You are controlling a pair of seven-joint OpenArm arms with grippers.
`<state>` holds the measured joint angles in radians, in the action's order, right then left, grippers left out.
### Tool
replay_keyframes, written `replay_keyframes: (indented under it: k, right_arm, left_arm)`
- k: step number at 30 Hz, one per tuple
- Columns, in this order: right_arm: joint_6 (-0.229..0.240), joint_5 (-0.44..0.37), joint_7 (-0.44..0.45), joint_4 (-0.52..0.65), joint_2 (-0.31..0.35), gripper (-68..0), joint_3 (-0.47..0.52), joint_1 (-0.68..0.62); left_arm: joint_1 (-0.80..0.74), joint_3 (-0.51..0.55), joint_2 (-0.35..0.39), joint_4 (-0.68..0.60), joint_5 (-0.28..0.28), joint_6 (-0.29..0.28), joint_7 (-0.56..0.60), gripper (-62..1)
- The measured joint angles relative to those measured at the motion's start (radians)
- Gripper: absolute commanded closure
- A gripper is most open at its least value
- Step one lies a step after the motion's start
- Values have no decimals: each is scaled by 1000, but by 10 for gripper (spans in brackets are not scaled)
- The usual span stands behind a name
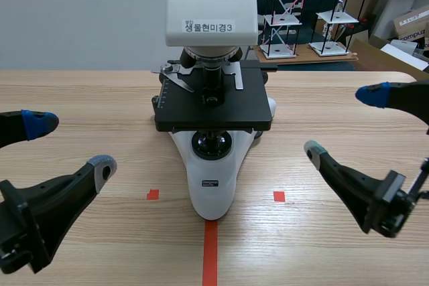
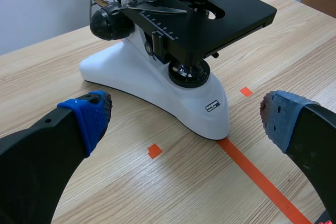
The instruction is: Return to the home posture
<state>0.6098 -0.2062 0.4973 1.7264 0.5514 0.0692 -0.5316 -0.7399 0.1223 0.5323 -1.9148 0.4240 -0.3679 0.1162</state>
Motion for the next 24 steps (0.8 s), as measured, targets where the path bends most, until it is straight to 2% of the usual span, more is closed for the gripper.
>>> replay_keyframes:
  k: [7,11,13,24]
  right_arm:
    - [2,-65,0,76,0,-671,92,-196]
    - [32,-90,6,120,-20,-671,148,-274]
    - [60,-90,14,135,-35,-671,175,-294]
    - [60,-90,14,159,-45,-671,182,-294]
  left_arm:
    - [0,0,0,0,0,0,0,-596]
    - [0,0,0,0,0,0,0,-596]
    - [0,0,0,0,0,0,0,-596]
    - [0,0,0,0,0,0,0,-596]
